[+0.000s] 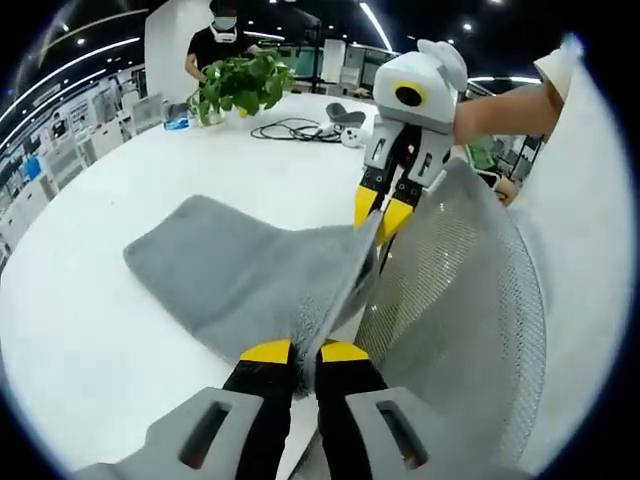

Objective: Fold the towel on the table until its edges align and the towel forms a compact rectangular stack.

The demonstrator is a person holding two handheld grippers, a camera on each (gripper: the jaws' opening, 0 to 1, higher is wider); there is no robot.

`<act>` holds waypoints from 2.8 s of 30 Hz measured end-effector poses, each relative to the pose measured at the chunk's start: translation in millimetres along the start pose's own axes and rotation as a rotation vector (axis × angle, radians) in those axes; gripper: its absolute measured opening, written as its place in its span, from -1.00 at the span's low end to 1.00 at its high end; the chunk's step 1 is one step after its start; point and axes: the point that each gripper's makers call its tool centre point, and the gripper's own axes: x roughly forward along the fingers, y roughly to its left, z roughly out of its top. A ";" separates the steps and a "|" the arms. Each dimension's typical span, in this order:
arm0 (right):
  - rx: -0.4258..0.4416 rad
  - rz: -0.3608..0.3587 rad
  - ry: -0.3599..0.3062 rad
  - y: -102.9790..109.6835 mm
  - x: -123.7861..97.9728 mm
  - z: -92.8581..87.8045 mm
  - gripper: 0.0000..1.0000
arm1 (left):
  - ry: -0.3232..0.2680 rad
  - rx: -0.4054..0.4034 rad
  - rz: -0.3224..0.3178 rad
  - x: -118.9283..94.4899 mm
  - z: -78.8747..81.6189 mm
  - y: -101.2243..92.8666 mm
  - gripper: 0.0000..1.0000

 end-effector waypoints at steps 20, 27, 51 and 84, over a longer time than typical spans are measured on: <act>0.042 -0.161 -0.128 -41.5 -38.3 63.9 -0.91 | -0.099 0.022 0.082 -19.6 64.6 50.5 -0.86; 0.039 -0.241 -0.144 -64.3 -41.0 77.8 -0.91 | -0.104 0.005 0.128 -16.3 77.3 73.1 -0.86; 0.051 -0.367 -0.116 -133.8 -32.4 70.3 -0.90 | -0.075 0.025 0.195 8.9 96.5 123.9 -0.86; 0.028 -0.368 0.045 -202.7 19.6 38.2 -0.87 | -0.002 -0.030 0.204 65.6 70.2 179.8 -0.84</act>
